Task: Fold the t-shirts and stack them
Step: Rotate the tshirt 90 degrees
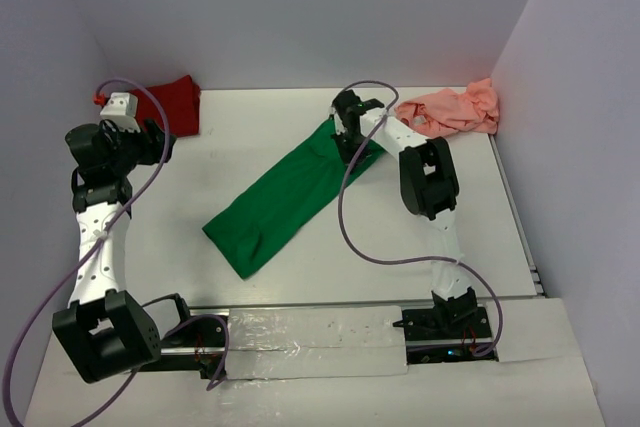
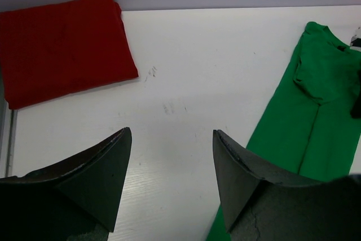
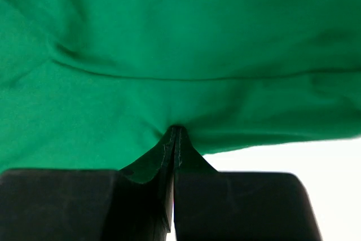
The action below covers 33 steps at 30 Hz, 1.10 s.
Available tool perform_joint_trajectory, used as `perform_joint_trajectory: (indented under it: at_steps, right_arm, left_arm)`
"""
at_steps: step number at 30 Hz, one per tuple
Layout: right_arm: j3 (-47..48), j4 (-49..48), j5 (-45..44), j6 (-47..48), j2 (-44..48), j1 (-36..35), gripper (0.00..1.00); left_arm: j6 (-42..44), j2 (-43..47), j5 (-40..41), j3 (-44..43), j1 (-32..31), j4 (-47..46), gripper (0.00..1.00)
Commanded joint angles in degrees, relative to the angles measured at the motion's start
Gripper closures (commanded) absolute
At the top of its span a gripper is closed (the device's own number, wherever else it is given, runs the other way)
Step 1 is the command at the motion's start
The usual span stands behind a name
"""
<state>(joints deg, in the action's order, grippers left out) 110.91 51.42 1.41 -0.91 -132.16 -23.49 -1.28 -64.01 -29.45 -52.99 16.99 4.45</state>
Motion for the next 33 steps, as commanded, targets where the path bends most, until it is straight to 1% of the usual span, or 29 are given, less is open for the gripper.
perform_joint_trajectory:
  at_steps: [1, 5, 7, 9, 10, 11, 13, 16, 17, 18, 19, 20, 23, 24, 26, 29, 33]
  right_arm:
    - [2.3, 4.5, 8.7, -2.4, -2.8, -0.1, 1.00]
    - [3.1, 6.4, 15.5, -3.8, -6.5, 0.0, 1.00]
    - [3.1, 4.6, 17.4, -4.9, -7.8, -0.1, 1.00]
    - [3.5, 3.3, 16.7, -6.0, -8.1, -0.2, 1.00]
    - [3.4, 1.8, 14.9, -6.2, -7.9, -0.4, 1.00]
    - [3.0, -1.8, 13.5, -6.6, -7.0, -0.9, 1.00]
    - [3.0, -4.8, 9.8, -6.4, -6.4, -1.7, 1.00]
    - [5.1, -9.2, 0.5, -4.3, -5.8, -4.1, 1.00]
    - [6.5, -9.4, -4.5, -2.9, -6.2, -4.5, 1.00]
    - [10.6, -9.1, -7.4, -2.0, -7.8, -5.2, 1.00]
    - [12.6, -8.0, -9.6, -0.8, -8.9, -5.5, 1.00]
    - [18.1, -6.8, -13.2, 1.3, -11.9, -5.6, 1.00]
    - [27.9, -1.7, -18.4, 5.0, -17.3, -5.0, 1.00]
    - [29.4, -0.8, -19.3, 6.1, -18.1, -4.6, 1.00]
    - [28.7, -1.7, -23.0, 8.9, -18.3, -4.3, 1.00]
    - [28.2, -2.4, -25.4, 10.7, -18.0, -2.4, 1.00]
    - [28.5, -4.0, -27.0, 10.5, -17.5, 1.9, 1.00]
  left_arm:
    - [0.0, -0.8, -1.7, -0.4, 0.2, -2.3, 0.32]
    - [0.0, -2.0, -3.0, -0.4, 0.4, -2.6, 0.33]
    - [0.1, -2.3, -3.4, -0.6, 0.5, -2.4, 0.33]
    - [0.4, -2.7, -4.6, -0.9, 0.6, -2.0, 0.33]
    - [0.5, -2.8, -4.7, -1.1, 0.8, -1.8, 0.34]
    - [0.5, -3.0, -5.2, -1.1, 1.0, -1.7, 0.34]
    - [0.5, -3.1, -6.3, -1.0, 1.4, -1.7, 0.34]
    - [0.5, -3.1, -7.5, -1.1, 2.0, -1.5, 0.34]
    - [0.6, -3.1, -7.8, -1.1, 2.2, -1.2, 0.34]
    - [0.7, -3.1, -8.1, -1.2, 2.3, -0.6, 0.34]
    - [0.7, -2.9, -8.7, -1.4, 2.8, -0.2, 0.34]
    - [0.7, -2.9, -9.0, -1.6, 3.0, 0.1, 0.35]
    - [0.6, -2.5, -9.9, -1.9, 3.7, 1.3, 0.35]
    - [0.7, -2.4, -10.1, -2.2, 3.7, 1.9, 0.35]
    - [0.7, -2.2, -10.5, -2.3, 4.1, 2.1, 0.35]
    - [0.7, -2.0, -10.9, -2.3, 4.1, 1.8, 0.35]
    - [0.7, -1.0, -11.1, -1.2, 4.2, 0.9, 0.35]
